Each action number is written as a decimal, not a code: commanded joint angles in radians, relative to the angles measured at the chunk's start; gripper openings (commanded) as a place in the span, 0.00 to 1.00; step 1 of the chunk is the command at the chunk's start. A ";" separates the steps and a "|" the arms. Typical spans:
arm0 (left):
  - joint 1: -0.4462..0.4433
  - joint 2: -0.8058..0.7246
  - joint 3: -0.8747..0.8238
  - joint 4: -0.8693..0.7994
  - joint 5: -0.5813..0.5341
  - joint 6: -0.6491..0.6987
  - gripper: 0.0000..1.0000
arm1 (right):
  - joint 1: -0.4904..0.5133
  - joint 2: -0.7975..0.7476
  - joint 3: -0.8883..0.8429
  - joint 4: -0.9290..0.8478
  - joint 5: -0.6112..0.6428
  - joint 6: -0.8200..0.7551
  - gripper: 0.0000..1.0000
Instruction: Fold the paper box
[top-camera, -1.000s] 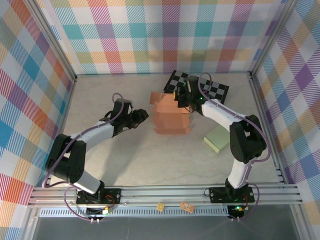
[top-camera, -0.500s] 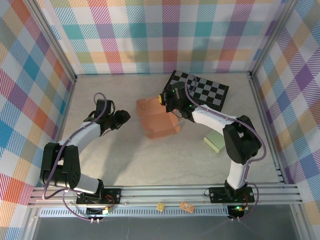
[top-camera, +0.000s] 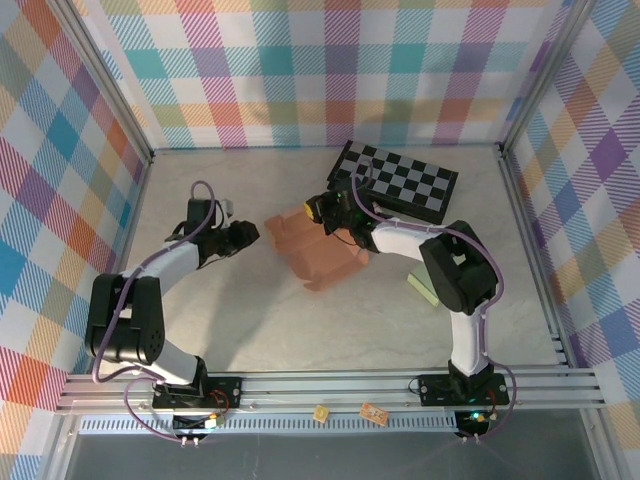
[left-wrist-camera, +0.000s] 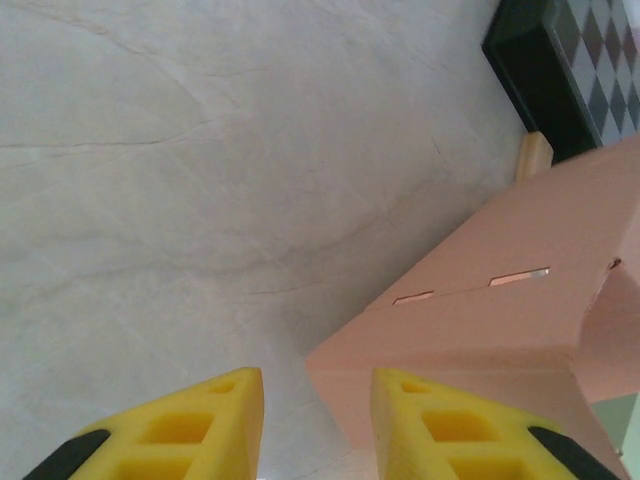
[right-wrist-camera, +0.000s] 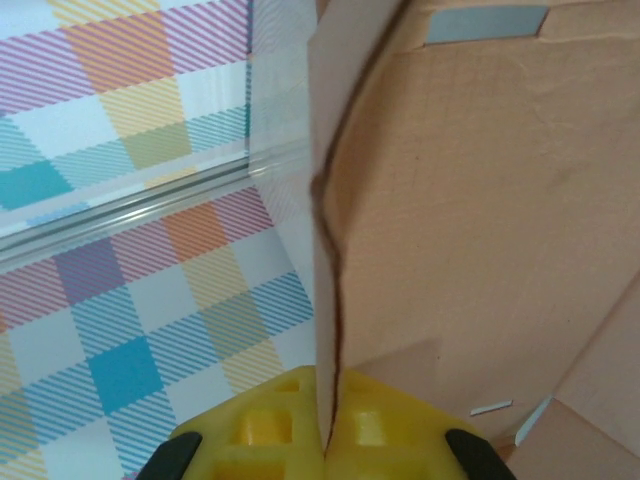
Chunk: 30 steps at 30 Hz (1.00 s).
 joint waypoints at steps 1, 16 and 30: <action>-0.011 0.027 -0.013 0.090 0.099 0.127 0.33 | 0.000 0.021 -0.026 0.120 -0.031 -0.032 0.00; -0.080 0.030 -0.024 0.083 0.139 0.322 0.37 | -0.001 0.034 0.002 0.108 -0.047 -0.042 0.00; -0.155 0.048 -0.009 0.079 0.081 0.315 0.42 | -0.002 0.051 -0.002 0.160 -0.059 -0.055 0.00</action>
